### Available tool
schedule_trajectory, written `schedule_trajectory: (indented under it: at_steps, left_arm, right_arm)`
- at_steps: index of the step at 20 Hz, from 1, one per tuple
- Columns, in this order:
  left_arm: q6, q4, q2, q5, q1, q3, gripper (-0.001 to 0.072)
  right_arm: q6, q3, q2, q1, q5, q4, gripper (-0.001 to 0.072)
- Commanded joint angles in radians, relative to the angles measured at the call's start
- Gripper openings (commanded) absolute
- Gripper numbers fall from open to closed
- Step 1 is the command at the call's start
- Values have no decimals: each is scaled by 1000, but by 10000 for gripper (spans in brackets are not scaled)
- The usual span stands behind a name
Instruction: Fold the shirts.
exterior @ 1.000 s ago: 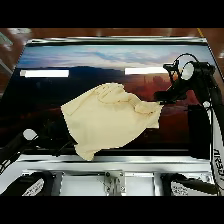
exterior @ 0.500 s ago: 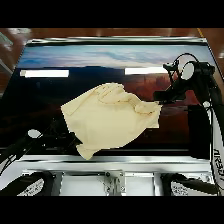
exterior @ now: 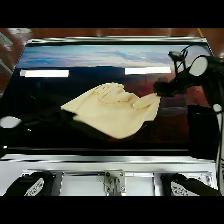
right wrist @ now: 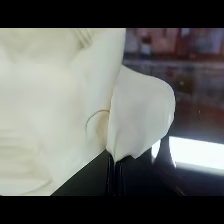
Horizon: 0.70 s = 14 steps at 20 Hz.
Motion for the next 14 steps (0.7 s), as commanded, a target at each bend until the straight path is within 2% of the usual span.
schedule_trajectory:
  at_steps: [1, 4, 7, 10, 12, 14]
  left_arm:
    - [-38, 78, 215, 51, 114, 366, 29]
    - [-130, 219, 285, 73, 269, 732, 30]
    - [-140, 263, 292, 37, 375, 998, 30]
    - [-184, 263, 293, -40, 389, 1086, 30]
    - [-189, 274, 292, -164, 389, 1082, 30]
    - [-254, 325, 292, -272, 389, 1065, 30]
  right_arm:
    - [10, 87, 159, -1, -211, 55, 60]
    - [49, 152, 362, -1, -478, 29, 59]
    - [48, 171, 531, 0, -642, -27, 59]
    - [47, 171, 639, 0, -613, -93, 59]
    - [43, 171, 695, 0, -594, -156, 59]
    - [44, 171, 735, 0, -594, -195, 59]
